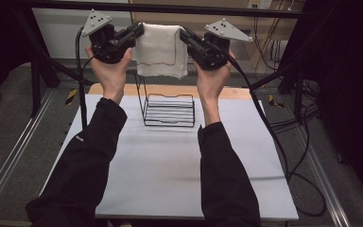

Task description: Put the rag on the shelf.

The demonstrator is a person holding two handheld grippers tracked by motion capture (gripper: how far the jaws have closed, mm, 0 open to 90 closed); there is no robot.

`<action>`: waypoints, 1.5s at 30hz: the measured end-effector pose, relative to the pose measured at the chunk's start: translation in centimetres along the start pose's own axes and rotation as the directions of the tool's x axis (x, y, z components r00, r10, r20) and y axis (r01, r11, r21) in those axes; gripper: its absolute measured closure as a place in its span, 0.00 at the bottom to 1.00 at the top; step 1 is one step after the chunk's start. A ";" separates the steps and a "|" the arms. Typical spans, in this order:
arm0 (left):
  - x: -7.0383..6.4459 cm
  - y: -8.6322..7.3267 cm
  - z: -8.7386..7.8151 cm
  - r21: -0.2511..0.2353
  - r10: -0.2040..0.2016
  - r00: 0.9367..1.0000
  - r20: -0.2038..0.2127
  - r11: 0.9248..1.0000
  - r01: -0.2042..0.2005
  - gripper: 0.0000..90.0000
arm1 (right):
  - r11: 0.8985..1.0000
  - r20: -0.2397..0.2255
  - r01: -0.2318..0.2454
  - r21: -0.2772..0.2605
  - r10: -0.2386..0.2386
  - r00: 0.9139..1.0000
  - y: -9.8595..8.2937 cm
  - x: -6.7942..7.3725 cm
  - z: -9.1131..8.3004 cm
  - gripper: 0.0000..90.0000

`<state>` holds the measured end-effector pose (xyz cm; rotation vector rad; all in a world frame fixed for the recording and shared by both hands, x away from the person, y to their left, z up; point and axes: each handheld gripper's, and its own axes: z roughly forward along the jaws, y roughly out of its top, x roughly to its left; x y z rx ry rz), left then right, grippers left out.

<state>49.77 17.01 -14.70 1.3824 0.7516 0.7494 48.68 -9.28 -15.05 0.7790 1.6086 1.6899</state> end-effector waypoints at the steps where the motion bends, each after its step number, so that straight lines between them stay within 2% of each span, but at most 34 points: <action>1: 0.1 0.0 0.3 0.004 0.002 1.000 -0.002 1.000 -0.002 0.93 | 1.000 -0.001 0.000 0.002 0.000 1.000 0.0 -0.1 0.2 0.94; 7: 0.8 -0.1 1.4 0.012 -0.007 1.000 -0.011 1.000 0.007 0.93 | 1.000 0.009 -0.012 0.011 0.012 1.000 -0.3 -0.9 1.5 0.94; 13: 1.5 -0.4 2.6 0.026 -0.036 0.999 -0.007 0.999 0.036 0.93 | 1.000 0.016 -0.018 0.023 0.018 1.000 -0.4 -1.6 2.3 0.93; 21: 2.1 -0.6 3.3 0.032 -0.027 0.999 -0.016 0.999 0.028 0.93 | 0.999 0.020 -0.016 0.039 0.015 1.000 -0.4 -2.2 3.3 0.93; 26: 2.4 -1.1 3.6 0.052 -0.022 1.000 -0.017 0.998 0.023 0.93 | 0.998 0.026 -0.016 0.060 0.015 1.000 -0.8 -2.4 3.8 0.93; 45: 2.5 -4.4 3.9 0.119 -0.017 1.000 0.017 0.993 0.015 0.93 | 0.991 0.030 -0.031 0.128 0.028 0.999 -4.0 -2.9 3.5 0.93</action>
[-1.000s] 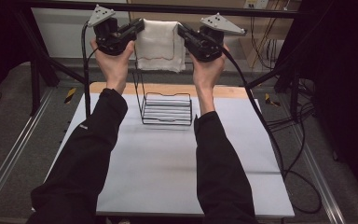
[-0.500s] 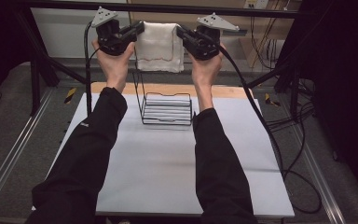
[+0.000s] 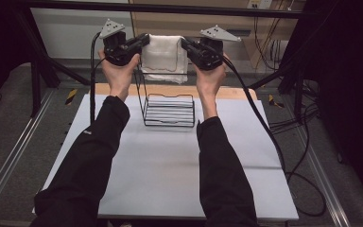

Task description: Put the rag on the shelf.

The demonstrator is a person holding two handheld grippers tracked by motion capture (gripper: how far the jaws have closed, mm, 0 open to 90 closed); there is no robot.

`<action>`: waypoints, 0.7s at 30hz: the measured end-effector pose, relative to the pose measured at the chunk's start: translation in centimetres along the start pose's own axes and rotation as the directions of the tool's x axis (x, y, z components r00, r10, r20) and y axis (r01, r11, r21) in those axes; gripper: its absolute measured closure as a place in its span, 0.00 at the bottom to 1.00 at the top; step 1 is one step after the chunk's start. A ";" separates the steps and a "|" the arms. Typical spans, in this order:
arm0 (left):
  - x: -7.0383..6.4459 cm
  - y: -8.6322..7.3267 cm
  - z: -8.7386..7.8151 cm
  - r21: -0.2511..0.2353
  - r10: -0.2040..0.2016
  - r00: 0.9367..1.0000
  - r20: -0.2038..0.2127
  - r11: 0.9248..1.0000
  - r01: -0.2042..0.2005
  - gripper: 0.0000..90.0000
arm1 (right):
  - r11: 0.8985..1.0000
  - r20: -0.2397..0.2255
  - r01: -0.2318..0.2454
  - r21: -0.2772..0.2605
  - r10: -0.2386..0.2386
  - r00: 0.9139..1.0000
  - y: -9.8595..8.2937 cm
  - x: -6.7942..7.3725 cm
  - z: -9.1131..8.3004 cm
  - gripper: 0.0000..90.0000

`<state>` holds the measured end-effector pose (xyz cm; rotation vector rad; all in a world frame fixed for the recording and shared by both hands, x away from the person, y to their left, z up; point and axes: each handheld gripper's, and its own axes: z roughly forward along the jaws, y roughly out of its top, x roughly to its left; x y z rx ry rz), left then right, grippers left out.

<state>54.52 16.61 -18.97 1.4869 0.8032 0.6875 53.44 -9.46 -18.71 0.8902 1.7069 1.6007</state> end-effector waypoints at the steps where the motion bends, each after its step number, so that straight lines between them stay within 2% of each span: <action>1: 0.0 -0.1 0.1 0.004 -0.002 1.000 0.002 1.000 0.002 0.93 | 1.000 0.002 0.001 0.002 -0.001 1.000 -0.1 0.0 0.0 0.93; 12: -0.3 -1.7 -0.6 0.022 0.000 1.000 0.014 1.000 -0.001 0.93 | 1.000 -0.007 0.009 0.022 -0.009 1.000 -1.4 0.3 -0.6 0.93; 21: -0.6 -2.5 -1.7 0.026 0.022 0.999 0.024 0.999 -0.022 0.93 | 0.999 -0.019 0.011 0.037 -0.011 1.000 -2.1 0.9 -1.3 0.93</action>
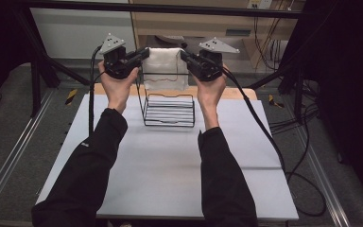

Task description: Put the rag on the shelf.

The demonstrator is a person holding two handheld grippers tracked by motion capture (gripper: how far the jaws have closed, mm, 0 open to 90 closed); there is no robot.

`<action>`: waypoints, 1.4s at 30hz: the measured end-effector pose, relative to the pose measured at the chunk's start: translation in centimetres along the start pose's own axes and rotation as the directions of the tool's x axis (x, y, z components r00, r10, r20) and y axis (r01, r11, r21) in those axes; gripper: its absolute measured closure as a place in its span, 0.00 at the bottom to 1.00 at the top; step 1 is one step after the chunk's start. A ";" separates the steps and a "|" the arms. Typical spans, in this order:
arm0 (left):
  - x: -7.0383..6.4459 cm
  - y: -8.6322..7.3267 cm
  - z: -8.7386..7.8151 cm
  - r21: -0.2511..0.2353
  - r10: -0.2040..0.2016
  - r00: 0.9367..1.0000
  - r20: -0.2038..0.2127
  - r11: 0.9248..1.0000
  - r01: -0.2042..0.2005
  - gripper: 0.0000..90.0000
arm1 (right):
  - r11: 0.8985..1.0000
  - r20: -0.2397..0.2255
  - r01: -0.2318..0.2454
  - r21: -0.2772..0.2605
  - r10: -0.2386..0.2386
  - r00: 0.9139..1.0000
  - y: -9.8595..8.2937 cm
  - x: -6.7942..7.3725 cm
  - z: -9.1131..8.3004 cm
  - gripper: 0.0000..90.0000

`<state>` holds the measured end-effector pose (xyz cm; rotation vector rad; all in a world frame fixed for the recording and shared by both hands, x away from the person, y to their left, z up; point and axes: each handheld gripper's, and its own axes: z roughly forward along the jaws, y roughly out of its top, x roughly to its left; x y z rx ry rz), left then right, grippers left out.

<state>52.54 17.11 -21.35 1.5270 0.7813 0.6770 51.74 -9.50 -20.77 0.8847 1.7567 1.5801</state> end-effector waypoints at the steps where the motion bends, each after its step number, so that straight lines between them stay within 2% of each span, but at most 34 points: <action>1: 0.0 -0.1 0.0 0.000 -0.002 1.000 0.000 1.000 0.002 0.93 | 1.000 -0.002 0.001 0.001 -0.001 1.000 0.0 0.1 -0.1 0.93; 5: 0.0 -0.4 -0.3 0.003 -0.012 1.000 0.002 1.000 0.012 0.93 | 1.000 -0.006 0.009 0.005 -0.009 1.000 -0.1 0.4 -0.2 0.93; 9: -0.3 -0.4 -0.8 0.007 0.009 1.000 0.009 1.000 -0.009 0.93 | 1.000 -0.011 0.008 0.003 -0.008 1.000 -0.3 0.6 -0.5 0.93; 20: -1.1 -1.0 -1.8 0.021 0.002 1.000 0.026 1.000 -0.003 0.92 | 1.000 -0.035 0.013 0.020 -0.012 0.999 -1.2 1.0 -1.9 0.93; 36: -2.1 -2.1 -3.1 0.083 0.015 0.999 0.034 0.996 -0.018 0.91 | 0.997 -0.064 0.055 0.062 -0.051 0.997 -2.6 1.8 -3.1 0.92; 42: -2.1 -2.1 -3.3 0.112 0.010 0.999 0.041 0.994 -0.015 0.90 | 0.996 -0.074 0.046 0.072 -0.041 0.996 -3.1 1.8 -3.2 0.92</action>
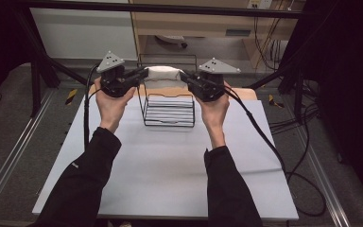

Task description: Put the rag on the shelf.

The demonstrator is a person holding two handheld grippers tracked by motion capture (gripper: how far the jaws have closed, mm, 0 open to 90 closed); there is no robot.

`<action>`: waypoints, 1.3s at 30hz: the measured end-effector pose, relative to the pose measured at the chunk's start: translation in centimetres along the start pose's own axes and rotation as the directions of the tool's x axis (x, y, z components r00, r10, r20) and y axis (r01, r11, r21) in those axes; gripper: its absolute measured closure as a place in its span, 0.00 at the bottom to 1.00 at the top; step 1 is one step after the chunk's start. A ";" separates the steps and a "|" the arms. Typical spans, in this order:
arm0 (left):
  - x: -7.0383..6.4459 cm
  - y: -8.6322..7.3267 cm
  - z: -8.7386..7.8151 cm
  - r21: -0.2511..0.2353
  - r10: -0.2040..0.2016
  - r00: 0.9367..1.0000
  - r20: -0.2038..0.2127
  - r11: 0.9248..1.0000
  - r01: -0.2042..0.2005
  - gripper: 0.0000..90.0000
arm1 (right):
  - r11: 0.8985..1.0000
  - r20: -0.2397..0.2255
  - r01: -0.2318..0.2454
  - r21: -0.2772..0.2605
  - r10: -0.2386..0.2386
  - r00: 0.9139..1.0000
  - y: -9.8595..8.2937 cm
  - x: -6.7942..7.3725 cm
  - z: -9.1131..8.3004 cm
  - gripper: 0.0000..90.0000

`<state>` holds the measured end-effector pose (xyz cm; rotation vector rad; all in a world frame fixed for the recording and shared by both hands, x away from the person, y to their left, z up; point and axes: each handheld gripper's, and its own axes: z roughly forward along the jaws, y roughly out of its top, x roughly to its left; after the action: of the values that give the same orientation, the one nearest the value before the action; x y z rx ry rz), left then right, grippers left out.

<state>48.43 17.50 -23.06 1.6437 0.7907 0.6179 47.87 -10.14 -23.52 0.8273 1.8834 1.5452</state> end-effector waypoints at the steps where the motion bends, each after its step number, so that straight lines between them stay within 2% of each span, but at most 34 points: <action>1: 0.0 0.1 -0.1 0.005 0.000 1.000 0.001 1.000 0.000 0.90 | 1.000 0.000 -0.001 0.000 0.001 1.000 -0.1 0.0 0.0 0.92; 4: 0.1 0.9 -0.6 0.027 -0.005 1.000 -0.001 1.000 0.005 0.87 | 1.000 -0.002 0.000 -0.001 0.000 1.000 -0.2 0.0 0.0 0.92; 8: 0.5 2.2 -1.2 0.029 -0.019 1.000 -0.025 0.999 0.019 0.86 | 1.000 -0.001 -0.004 -0.003 0.004 1.000 -0.4 0.0 0.1 0.92; 11: 0.8 3.2 -1.0 0.050 -0.030 0.998 -0.048 0.998 0.032 0.92 | 1.000 0.000 -0.002 -0.002 0.002 1.000 -0.5 0.1 0.1 0.92; 13: 1.0 3.7 -0.7 0.060 -0.040 0.998 -0.045 0.997 0.042 0.99 | 1.000 0.000 -0.005 -0.001 0.005 1.000 -0.5 0.1 0.1 0.92; 16: 1.2 4.1 0.0 0.093 -0.054 0.998 -0.039 0.994 0.058 1.00 | 1.000 -0.003 -0.005 -0.002 0.005 1.000 -0.6 0.1 0.0 0.92; 23: 1.3 3.7 1.6 0.144 -0.072 0.997 -0.011 0.987 0.073 1.00 | 1.000 -0.005 0.003 0.003 -0.003 1.000 -0.8 0.1 0.1 0.92; 29: 0.8 2.7 1.6 0.173 -0.054 0.998 0.031 0.984 0.048 1.00 | 1.000 -0.005 0.014 0.015 -0.014 1.000 -0.9 0.2 0.0 0.92; 35: 0.4 1.4 1.6 0.197 -0.025 0.999 0.032 0.980 0.019 1.00 | 1.000 -0.009 0.016 0.025 -0.016 1.000 -1.0 0.3 0.1 0.90; 39: 0.2 0.7 1.7 0.195 -0.012 0.999 0.031 0.981 0.005 1.00 | 0.999 -0.020 0.013 0.039 -0.012 1.000 -1.3 0.3 0.0 0.88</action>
<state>49.93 16.50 -22.70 1.8234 0.8562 0.5190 47.58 -10.13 -24.83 0.8187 1.9352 1.5187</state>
